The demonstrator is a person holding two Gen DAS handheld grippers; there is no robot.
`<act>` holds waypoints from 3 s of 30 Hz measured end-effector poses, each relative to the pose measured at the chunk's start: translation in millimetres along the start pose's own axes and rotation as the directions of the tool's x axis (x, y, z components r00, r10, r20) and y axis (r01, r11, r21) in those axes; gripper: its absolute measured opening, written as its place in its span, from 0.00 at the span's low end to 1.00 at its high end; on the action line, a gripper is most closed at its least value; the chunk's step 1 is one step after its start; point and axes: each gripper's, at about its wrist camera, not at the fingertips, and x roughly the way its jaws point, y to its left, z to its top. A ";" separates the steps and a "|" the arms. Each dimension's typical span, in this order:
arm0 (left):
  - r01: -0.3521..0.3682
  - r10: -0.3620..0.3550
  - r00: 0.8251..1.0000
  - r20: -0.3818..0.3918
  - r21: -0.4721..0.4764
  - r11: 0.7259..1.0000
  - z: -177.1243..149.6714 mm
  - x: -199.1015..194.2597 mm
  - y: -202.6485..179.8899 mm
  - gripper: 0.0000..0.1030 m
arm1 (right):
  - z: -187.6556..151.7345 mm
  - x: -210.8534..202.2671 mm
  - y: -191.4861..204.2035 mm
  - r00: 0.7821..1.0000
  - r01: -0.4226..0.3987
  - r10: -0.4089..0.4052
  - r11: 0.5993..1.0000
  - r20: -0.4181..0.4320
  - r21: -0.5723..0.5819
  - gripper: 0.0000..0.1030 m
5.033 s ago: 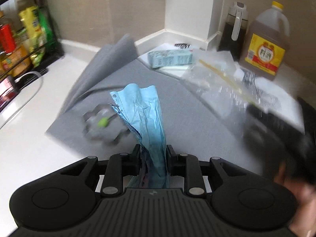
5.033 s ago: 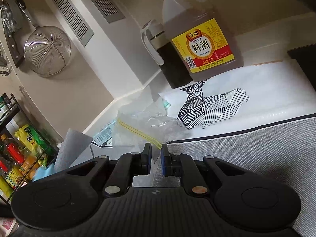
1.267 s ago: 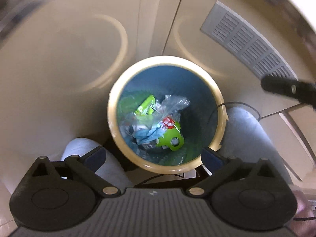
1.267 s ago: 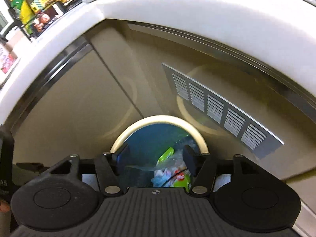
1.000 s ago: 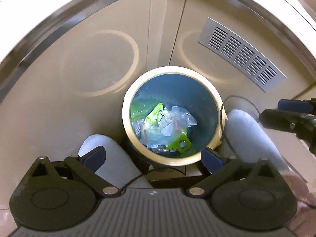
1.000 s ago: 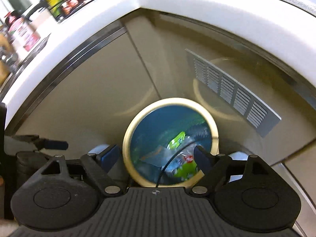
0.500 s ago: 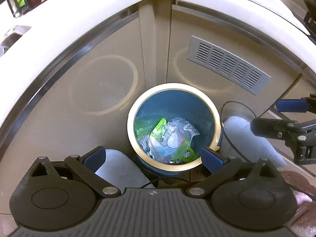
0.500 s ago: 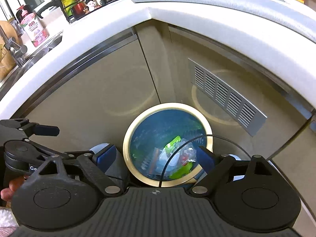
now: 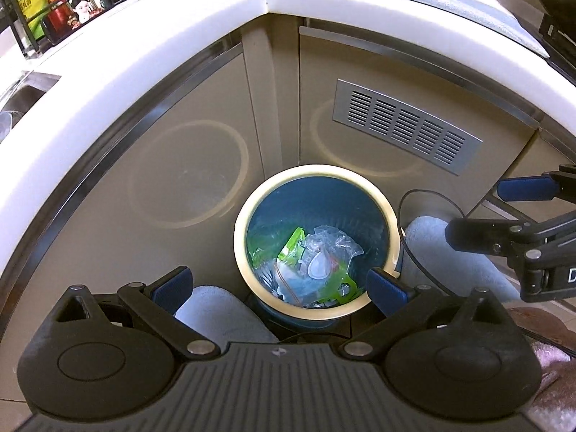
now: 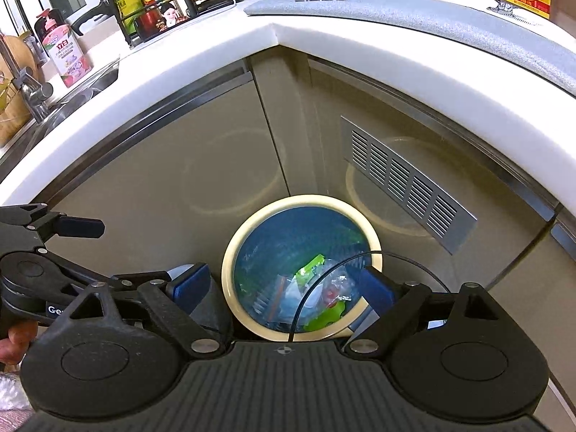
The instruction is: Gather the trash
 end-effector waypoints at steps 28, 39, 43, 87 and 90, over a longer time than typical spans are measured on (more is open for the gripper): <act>0.006 -0.006 1.000 -0.025 -0.008 1.000 0.1 11.4 4.3 1.00 | -1.0 12.9 -3.7 0.999 -0.006 0.007 0.999 -0.035 0.036 0.89; 0.010 -0.010 0.999 -0.037 -0.018 1.000 0.1 16.6 7.5 1.00 | -0.1 19.7 -3.5 0.998 -0.010 0.012 0.999 -0.055 0.036 0.89; 0.011 -0.012 0.999 -0.046 -0.025 1.000 0.4 20.3 8.4 1.00 | 1.2 23.2 -4.0 0.998 -0.013 0.016 0.999 -0.064 0.038 0.89; -0.056 0.048 0.939 0.340 0.012 0.998 249.7 -2.6 2.7 1.00 | 179.5 -25.8 -118.1 0.853 0.105 -0.203 0.969 0.482 0.222 0.97; -0.033 0.030 0.940 0.341 0.003 0.999 282.5 16.3 4.4 1.00 | 206.9 -16.0 -140.7 0.826 0.127 -0.257 0.952 0.502 0.278 0.97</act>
